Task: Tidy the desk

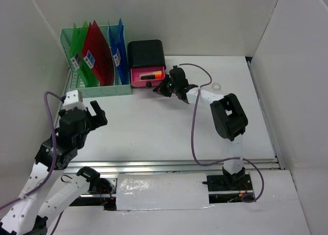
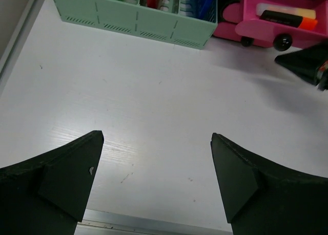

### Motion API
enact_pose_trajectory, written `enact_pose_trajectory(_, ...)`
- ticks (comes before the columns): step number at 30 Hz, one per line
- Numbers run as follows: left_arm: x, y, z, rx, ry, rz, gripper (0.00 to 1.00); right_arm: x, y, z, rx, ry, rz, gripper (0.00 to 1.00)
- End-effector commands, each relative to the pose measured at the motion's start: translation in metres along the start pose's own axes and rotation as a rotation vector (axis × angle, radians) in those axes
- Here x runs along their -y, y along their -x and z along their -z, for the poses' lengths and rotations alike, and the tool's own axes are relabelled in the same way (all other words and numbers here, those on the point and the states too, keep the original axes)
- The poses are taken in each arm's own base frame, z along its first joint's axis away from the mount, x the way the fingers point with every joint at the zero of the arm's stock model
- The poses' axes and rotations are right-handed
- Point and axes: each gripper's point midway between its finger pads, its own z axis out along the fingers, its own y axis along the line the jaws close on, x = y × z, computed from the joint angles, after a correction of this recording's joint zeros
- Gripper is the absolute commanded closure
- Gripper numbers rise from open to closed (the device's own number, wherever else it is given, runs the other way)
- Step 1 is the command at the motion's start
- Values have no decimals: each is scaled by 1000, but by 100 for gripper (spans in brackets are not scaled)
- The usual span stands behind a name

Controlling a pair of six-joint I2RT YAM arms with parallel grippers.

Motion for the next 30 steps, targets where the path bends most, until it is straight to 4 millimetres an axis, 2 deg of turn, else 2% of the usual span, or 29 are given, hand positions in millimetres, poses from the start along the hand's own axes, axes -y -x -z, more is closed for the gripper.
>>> enact_pose_trajectory(1, -5, -3, -7, 31, 19, -23, 1, -70, 45, 9, 104, 170, 50, 100)
enact_pose_trajectory(6, -6, -13, -15, -6, 35, -57, 1, -80, 48, 0, 88, 199, 54, 100)
enact_pose_trajectory(9, 0, -19, -20, -37, 16, -74, 0, -76, 54, -12, 91, 180, 48, 100)
enact_pose_trajectory(16, -1, -22, -21, -42, 22, -78, 1, -69, 72, -32, 96, 167, 27, 100)
enact_pose_trajectory(20, 0, -21, -21, -41, 18, -76, 0, -73, 81, -34, 112, 186, 30, 100)
enact_pose_trajectory(30, 1, -24, -22, -48, 15, -80, 0, -78, 88, -42, 142, 227, 31, 100)
